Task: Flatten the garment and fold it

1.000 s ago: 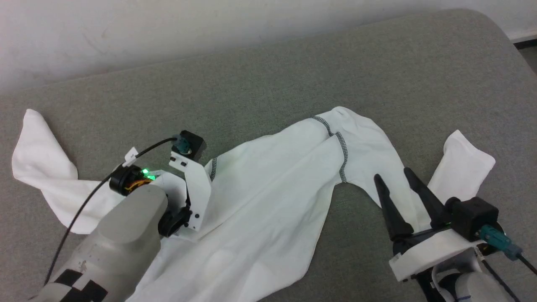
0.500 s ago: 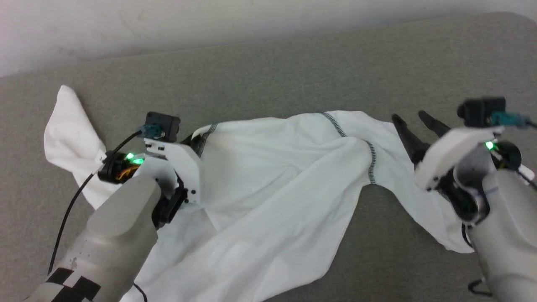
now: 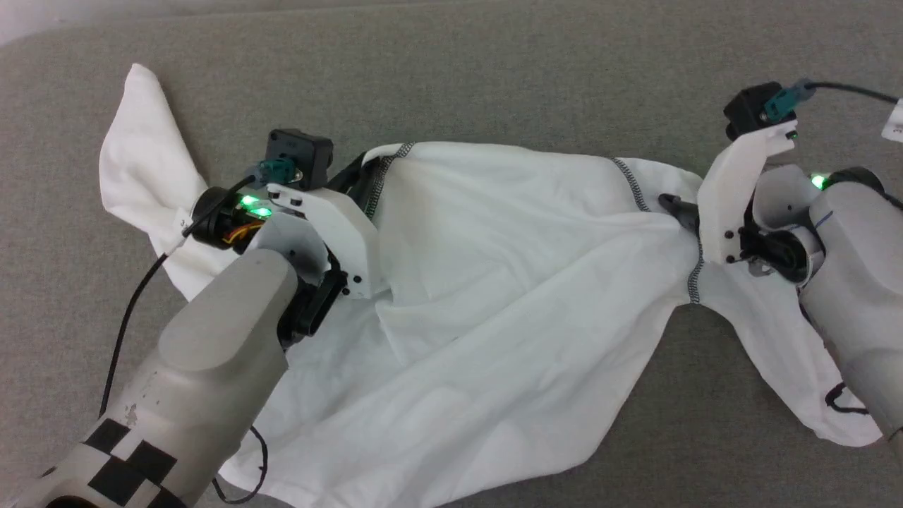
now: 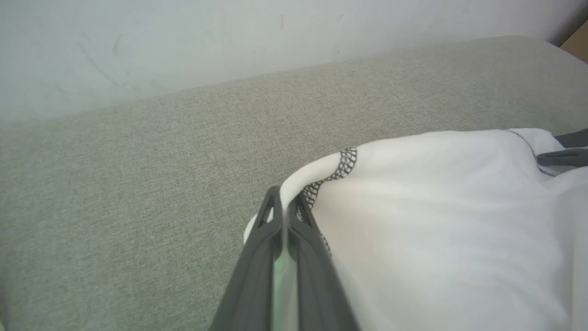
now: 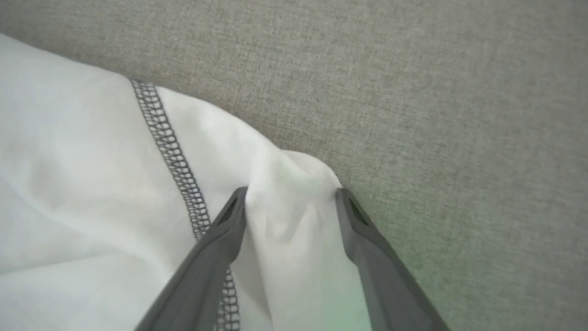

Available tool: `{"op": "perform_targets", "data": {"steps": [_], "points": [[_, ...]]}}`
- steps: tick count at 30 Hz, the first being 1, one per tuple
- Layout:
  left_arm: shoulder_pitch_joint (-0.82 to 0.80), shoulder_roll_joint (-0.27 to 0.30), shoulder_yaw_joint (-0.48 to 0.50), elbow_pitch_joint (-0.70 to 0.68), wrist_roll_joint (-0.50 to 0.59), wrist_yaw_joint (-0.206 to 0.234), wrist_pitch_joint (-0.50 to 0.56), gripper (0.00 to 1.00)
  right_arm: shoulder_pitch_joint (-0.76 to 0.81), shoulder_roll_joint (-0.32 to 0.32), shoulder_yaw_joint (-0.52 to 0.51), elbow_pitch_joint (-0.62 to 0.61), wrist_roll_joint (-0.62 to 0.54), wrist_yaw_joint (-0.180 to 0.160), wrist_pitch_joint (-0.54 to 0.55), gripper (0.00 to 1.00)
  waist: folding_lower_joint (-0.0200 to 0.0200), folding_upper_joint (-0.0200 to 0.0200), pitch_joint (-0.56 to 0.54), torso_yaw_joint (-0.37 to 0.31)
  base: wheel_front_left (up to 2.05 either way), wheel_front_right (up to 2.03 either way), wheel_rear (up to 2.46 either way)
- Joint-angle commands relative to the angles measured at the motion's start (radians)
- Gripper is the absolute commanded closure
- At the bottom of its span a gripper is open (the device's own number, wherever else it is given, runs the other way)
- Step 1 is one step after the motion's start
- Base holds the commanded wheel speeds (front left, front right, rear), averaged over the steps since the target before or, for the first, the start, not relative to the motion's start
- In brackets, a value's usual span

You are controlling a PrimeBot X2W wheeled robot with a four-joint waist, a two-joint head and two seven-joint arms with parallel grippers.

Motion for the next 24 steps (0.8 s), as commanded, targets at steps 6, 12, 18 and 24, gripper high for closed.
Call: {"op": "perform_targets", "data": {"steps": [6, 12, 18, 24], "points": [[-0.007, 0.009, 0.004, -0.029, 0.000, 0.005, -0.014, 1.00, 0.000, 0.023, 0.058, 0.125, 0.073, -0.001, 0.182, 0.79, -0.0001, 0.0000, 0.031, 0.031, 0.00, 0.00, 0.00], [-0.001, 0.021, 0.010, -0.039, -0.011, 0.007, -0.013, 1.00, -0.012, 0.026, 0.102, 0.121, 0.115, -0.001, 0.206, 1.00, -0.0001, 0.0000, 0.006, 0.020, 0.00, 0.00, 0.00], [-0.055, 0.053, 0.029, -0.029, -0.003, 0.007, -0.014, 1.00, -0.081, -0.019, 0.125, 0.056, 0.119, -0.001, 0.072, 1.00, -0.0001, 0.0000, -0.055, 0.000, 0.00, 0.00, 0.00], [-0.218, 0.077, 0.045, 0.026, 0.032, -0.008, 0.001, 1.00, -0.217, -0.047, 0.100, 0.034, 0.093, -0.001, -0.084, 1.00, -0.0001, 0.0000, -0.084, -0.023, 0.00, 0.00, 0.00]]}}
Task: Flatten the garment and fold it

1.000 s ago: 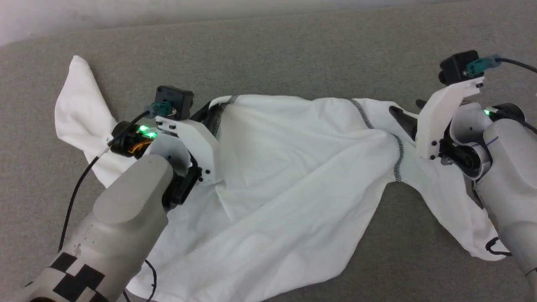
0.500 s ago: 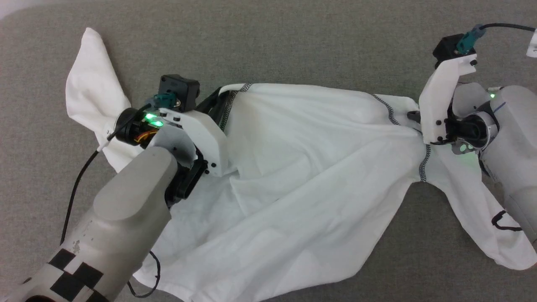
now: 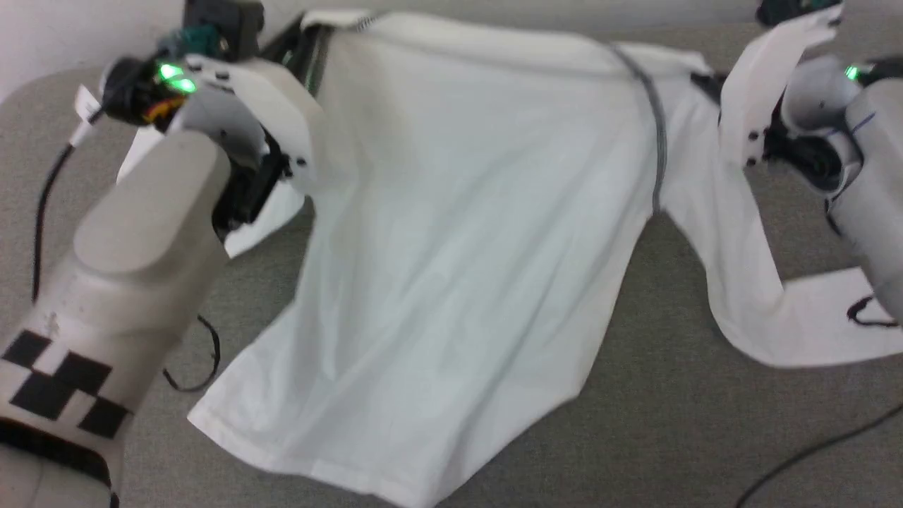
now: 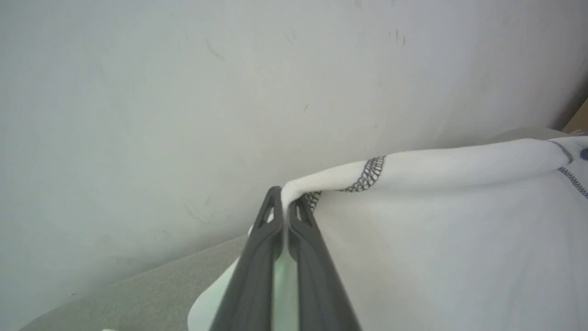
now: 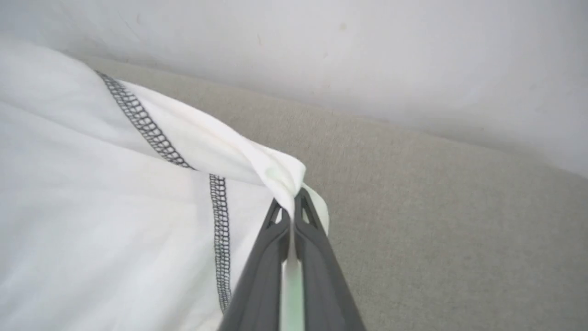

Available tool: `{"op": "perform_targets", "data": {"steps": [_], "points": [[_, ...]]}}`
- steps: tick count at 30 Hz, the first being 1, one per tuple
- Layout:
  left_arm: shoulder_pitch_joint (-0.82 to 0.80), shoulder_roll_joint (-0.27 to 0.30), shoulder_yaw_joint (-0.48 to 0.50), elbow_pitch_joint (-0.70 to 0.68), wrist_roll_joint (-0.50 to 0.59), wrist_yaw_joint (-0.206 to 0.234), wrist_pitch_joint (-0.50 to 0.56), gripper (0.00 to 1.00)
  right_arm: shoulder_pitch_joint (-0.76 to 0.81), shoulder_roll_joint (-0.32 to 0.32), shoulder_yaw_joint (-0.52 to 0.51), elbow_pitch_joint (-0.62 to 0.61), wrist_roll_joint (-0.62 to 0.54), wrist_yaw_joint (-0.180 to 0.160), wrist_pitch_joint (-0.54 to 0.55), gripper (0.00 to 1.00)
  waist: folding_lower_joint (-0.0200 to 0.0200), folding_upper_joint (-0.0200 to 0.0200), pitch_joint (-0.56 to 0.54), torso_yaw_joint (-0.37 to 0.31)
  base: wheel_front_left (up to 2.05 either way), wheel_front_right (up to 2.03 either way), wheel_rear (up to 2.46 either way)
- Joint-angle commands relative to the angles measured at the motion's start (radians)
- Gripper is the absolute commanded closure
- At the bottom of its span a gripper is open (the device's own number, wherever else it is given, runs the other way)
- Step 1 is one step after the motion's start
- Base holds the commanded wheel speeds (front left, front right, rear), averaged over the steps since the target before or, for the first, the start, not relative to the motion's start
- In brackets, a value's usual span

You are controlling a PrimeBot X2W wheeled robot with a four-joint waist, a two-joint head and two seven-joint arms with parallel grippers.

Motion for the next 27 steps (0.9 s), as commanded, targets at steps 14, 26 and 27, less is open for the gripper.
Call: {"op": "perform_targets", "data": {"steps": [14, 26, 27], "points": [[-0.511, 0.016, 0.052, 0.283, 0.149, -0.040, -0.239, 1.00, -0.465, 0.037, -0.165, 0.121, -0.223, -0.002, -0.517, 1.00, 0.0001, 0.0000, 0.076, -0.077, 0.00, 0.00, 0.00], [-0.500, -0.036, 0.111, 0.372, 0.163, -0.052, -0.279, 1.00, -0.473, 0.145, -0.106, 0.214, -0.272, -0.002, -0.654, 1.00, 0.0001, 0.0000, 0.146, -0.084, 0.00, 0.00, 0.00], [-0.478, -0.040, 0.122, 0.370, 0.160, -0.053, -0.279, 1.00, -0.456, 0.152, -0.092, 0.219, -0.267, -0.002, -0.655, 1.00, 0.0001, 0.0000, 0.150, -0.083, 0.00, 0.00, 0.00]]}}
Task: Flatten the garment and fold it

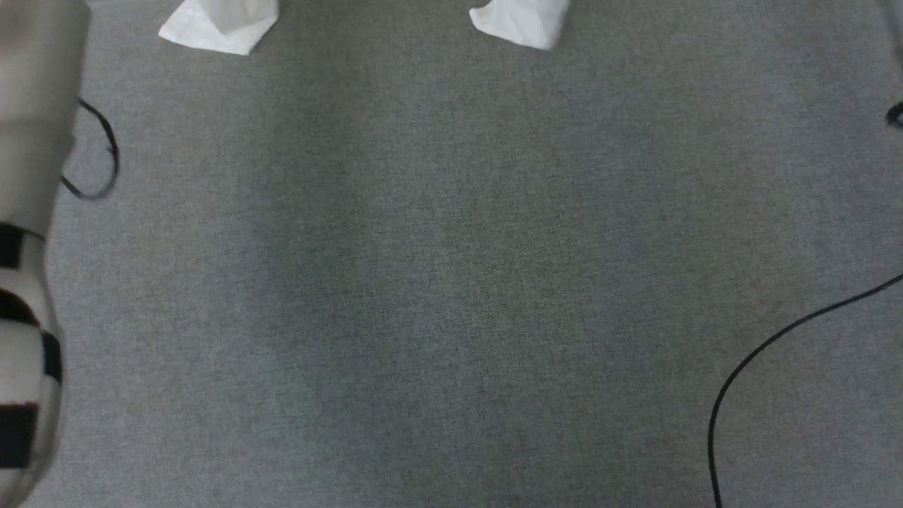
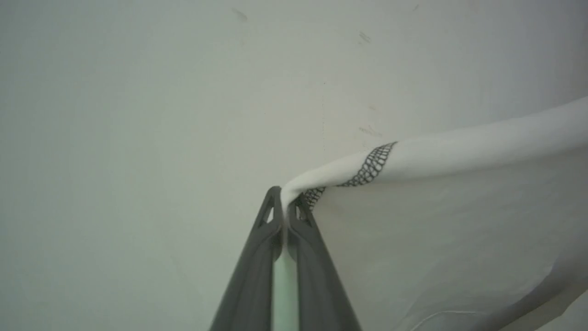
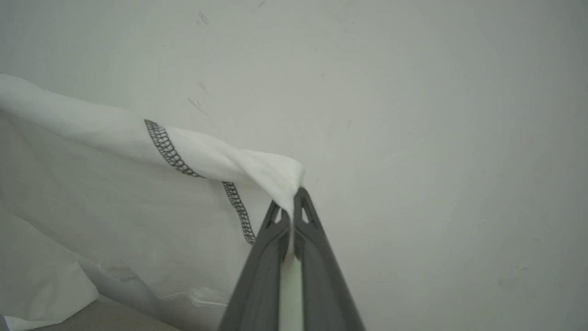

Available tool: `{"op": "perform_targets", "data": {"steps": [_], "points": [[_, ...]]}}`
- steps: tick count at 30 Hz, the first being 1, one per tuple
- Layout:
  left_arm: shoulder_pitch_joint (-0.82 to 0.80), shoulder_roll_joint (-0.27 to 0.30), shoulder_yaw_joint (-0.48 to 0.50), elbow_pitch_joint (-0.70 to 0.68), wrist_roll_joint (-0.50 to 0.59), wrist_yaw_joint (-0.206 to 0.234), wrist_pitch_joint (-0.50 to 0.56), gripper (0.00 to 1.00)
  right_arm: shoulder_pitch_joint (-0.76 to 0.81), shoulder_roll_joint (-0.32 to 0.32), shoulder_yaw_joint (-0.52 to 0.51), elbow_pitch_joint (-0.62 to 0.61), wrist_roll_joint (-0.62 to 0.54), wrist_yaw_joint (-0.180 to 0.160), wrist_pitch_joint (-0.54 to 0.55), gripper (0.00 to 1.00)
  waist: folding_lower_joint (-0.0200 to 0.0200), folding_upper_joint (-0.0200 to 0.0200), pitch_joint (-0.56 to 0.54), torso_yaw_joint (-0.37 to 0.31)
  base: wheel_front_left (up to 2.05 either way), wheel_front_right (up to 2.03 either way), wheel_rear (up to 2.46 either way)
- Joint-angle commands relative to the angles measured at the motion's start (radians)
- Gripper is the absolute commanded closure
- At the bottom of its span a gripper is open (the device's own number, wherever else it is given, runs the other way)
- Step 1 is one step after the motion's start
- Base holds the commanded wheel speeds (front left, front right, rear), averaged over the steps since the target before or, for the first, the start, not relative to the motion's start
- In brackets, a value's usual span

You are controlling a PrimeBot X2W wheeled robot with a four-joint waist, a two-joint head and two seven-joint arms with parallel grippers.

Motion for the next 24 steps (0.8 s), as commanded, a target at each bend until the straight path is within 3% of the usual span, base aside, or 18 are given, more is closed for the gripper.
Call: {"op": "perform_targets", "data": {"steps": [1, 6, 12, 19, 24], "points": [[0.042, -0.004, 0.016, -0.001, -0.005, -0.002, -0.004, 1.00, 0.037, 0.002, 0.011, 0.011, 0.013, -0.002, -0.007, 1.00, -0.0001, 0.0000, 0.009, 0.004, 0.00, 0.00, 0.00], [0.203, -0.033, 0.086, -0.038, -0.025, -0.007, -0.005, 1.00, 0.168, 0.006, 0.084, 0.012, 0.077, -0.002, 0.010, 1.00, -0.0001, 0.0000, -0.005, 0.024, 0.00, 0.00, 0.00], [0.486, -0.056, 0.200, -0.151, -0.040, -0.007, -0.005, 1.00, 0.390, -0.035, 0.184, -0.079, 0.191, -0.002, 0.009, 1.00, -0.0001, 0.0000, -0.087, 0.041, 0.00, 0.00, 0.00], [0.886, -0.044, 0.302, -0.364, -0.006, 0.034, -0.005, 1.00, 0.645, -0.125, 0.246, -0.237, 0.286, -0.002, -0.019, 1.00, -0.0001, 0.0000, -0.220, 0.037, 0.00, 0.00, 0.00], [1.148, -0.026, 0.324, -0.520, 0.000, 0.096, -0.004, 1.00, 0.805, -0.175, 0.243, -0.329, 0.299, -0.002, -0.031, 1.00, -0.0001, 0.0000, -0.308, 0.032, 0.00, 0.00, 0.00]]}}
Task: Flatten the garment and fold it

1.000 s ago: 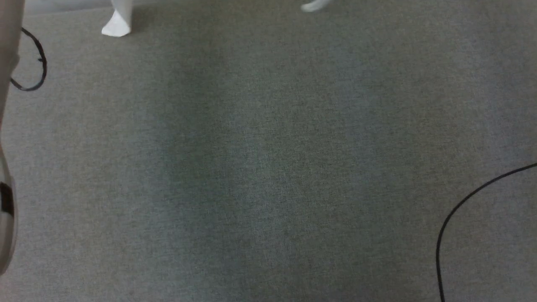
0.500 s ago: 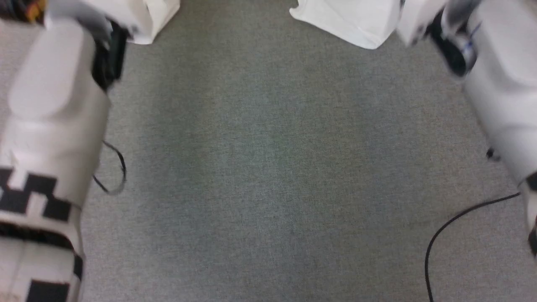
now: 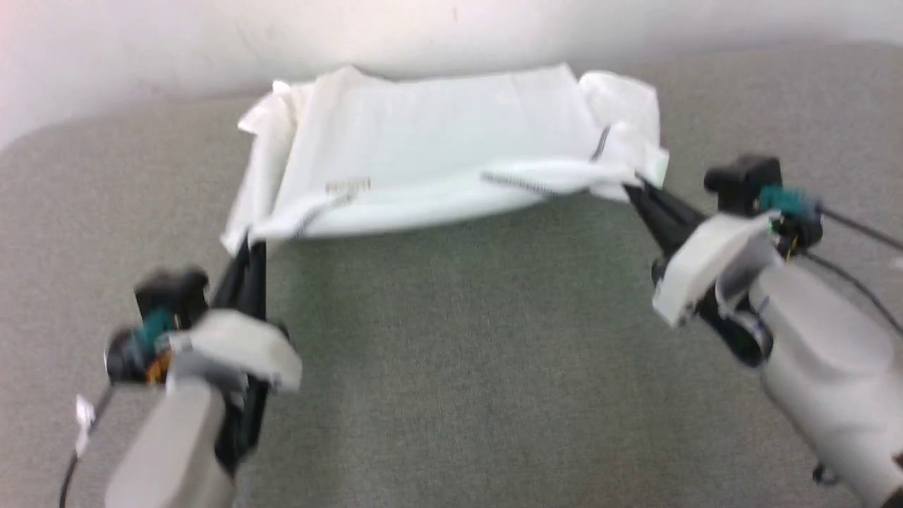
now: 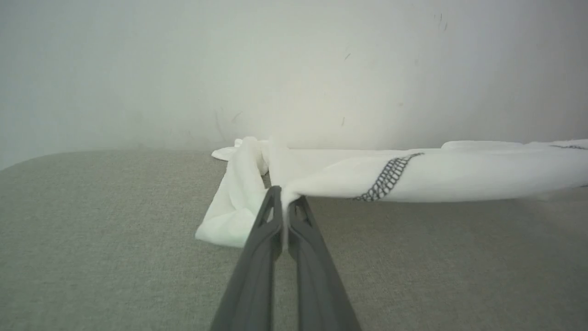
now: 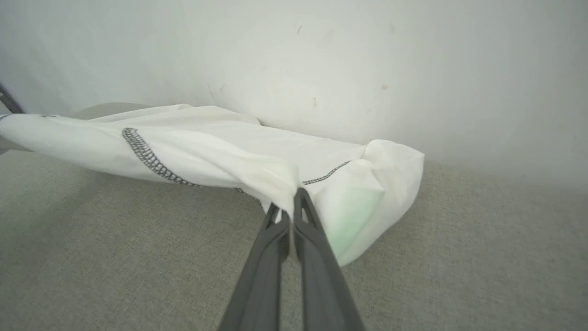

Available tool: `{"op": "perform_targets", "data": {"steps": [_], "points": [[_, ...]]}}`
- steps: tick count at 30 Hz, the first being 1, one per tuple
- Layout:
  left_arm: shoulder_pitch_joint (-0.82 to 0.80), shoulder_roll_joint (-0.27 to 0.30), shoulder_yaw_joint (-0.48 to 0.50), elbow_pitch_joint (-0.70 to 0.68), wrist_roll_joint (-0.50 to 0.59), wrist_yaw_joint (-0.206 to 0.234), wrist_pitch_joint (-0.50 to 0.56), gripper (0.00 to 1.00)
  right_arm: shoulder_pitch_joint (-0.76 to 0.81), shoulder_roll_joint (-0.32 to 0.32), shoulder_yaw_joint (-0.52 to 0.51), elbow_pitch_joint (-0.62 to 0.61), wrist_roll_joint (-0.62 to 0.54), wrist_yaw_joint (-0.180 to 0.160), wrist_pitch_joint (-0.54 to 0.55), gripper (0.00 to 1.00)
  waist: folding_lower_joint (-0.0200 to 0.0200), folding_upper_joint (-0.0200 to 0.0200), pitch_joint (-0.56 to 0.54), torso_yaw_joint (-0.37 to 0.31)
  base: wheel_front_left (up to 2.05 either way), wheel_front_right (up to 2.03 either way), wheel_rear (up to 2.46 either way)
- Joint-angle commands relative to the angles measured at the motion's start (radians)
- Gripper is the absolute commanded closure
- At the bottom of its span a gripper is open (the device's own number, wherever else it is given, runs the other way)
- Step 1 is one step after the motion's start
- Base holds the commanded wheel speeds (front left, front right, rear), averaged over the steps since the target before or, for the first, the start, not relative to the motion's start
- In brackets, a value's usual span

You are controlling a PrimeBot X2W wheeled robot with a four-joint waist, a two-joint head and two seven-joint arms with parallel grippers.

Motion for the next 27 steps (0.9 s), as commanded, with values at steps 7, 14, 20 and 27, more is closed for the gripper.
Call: {"op": "perform_targets", "data": {"steps": [7, 14, 20, 27], "points": [[0.296, 0.047, -0.004, -0.205, -0.008, 0.104, 0.064, 1.00, 0.230, -0.054, -0.092, -0.088, -0.025, -0.003, -0.014, 1.00, 0.0004, 0.0000, -0.155, 0.008, 0.00, 0.00, 0.00], [0.536, 0.071, -0.027, -0.397, -0.022, 0.197, 0.160, 1.00, 0.516, -0.048, -0.288, -0.196, -0.130, -0.003, 0.012, 1.00, 0.0004, 0.0000, -0.203, 0.027, 0.00, 0.00, 0.00], [0.679, 0.077, -0.043, -0.481, -0.044, 0.247, 0.211, 1.00, 0.797, 0.032, -0.536, -0.359, -0.277, -0.003, 0.108, 1.00, 0.0004, 0.0000, -0.223, 0.041, 0.00, 0.00, 0.00], [0.760, 0.077, -0.067, -0.521, -0.079, 0.265, 0.278, 1.00, 1.067, 0.193, -0.764, -0.662, -0.454, -0.003, 0.287, 1.00, 0.0004, 0.0000, -0.232, 0.051, 0.00, 0.00, 0.00]]}}
